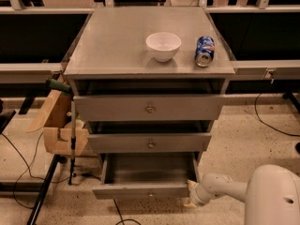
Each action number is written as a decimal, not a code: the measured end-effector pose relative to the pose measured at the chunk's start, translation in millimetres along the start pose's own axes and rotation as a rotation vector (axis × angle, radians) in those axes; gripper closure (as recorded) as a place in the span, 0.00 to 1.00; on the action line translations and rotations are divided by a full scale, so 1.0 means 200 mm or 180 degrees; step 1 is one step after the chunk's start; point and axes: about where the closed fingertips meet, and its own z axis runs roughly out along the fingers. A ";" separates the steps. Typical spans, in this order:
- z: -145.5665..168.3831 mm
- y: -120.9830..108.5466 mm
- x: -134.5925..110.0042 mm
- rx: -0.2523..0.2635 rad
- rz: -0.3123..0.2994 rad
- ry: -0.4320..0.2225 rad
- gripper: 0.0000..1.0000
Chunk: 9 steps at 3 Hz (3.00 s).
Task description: Open bottom drawer
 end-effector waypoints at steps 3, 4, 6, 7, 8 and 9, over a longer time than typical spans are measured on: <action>-0.03 -0.03 0.00 0.0000 0.0000 0.0000 0.62; -0.03 -0.03 -0.01 -0.0002 -0.0001 0.0002 0.39; -0.06 -0.04 -0.01 -0.0041 -0.0023 0.0046 0.00; -0.06 0.11 0.06 -0.0314 -0.0027 0.0281 0.00; -0.06 0.10 0.06 -0.0325 -0.0027 0.0291 0.00; -0.07 0.12 0.07 -0.0386 -0.0034 0.0339 0.00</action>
Offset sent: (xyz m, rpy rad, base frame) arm -0.0514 -0.0244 0.0009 -0.1186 0.1273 0.0246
